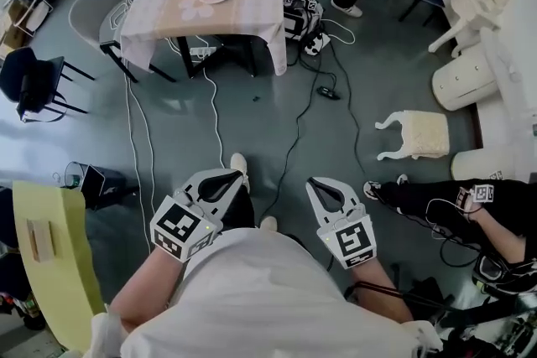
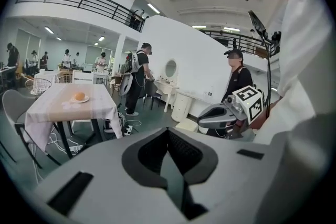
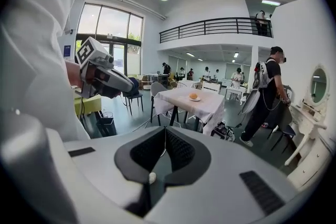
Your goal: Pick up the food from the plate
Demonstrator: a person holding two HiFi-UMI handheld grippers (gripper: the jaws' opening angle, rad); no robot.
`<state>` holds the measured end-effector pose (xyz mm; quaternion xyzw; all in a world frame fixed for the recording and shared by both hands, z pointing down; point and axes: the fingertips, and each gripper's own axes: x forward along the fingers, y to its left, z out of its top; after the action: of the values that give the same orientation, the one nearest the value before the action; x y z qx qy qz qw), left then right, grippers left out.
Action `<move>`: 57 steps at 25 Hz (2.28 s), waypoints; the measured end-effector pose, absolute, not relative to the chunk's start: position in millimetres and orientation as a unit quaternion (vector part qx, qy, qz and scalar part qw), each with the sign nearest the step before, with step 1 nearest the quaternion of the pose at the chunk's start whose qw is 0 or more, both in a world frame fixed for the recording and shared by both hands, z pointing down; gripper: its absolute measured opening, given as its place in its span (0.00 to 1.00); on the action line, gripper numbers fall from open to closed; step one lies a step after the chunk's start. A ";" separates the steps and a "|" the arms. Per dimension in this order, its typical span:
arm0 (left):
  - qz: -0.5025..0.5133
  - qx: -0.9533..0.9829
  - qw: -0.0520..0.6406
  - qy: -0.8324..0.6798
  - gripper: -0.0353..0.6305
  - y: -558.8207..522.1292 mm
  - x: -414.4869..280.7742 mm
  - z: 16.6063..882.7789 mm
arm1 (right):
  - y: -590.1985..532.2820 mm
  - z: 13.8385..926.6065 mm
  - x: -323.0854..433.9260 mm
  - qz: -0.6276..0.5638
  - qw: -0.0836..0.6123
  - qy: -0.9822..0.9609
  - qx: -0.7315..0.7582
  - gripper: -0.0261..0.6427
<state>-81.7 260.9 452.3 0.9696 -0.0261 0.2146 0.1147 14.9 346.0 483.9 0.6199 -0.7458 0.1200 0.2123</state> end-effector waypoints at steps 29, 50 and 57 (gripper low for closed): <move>0.164 0.972 0.137 -0.098 0.07 -112.6 -3.7 437.2 | -98.3 483.1 123.7 0.087 0.264 -0.803 0.527 0.23; 0.178 0.897 0.168 -0.368 0.19 -253.8 34.4 413.7 | -404.5 603.4 180.4 0.025 0.352 -0.888 0.294 0.52; 0.177 0.858 0.186 -0.445 0.19 -256.2 -2.6 412.6 | -442.7 649.8 159.0 0.020 0.394 -0.884 0.249 0.57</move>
<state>-2.6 -256.2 412.6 0.8581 -0.4447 0.1768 0.1864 159.0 -442.7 649.8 0.2491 -0.8844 0.0196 0.3943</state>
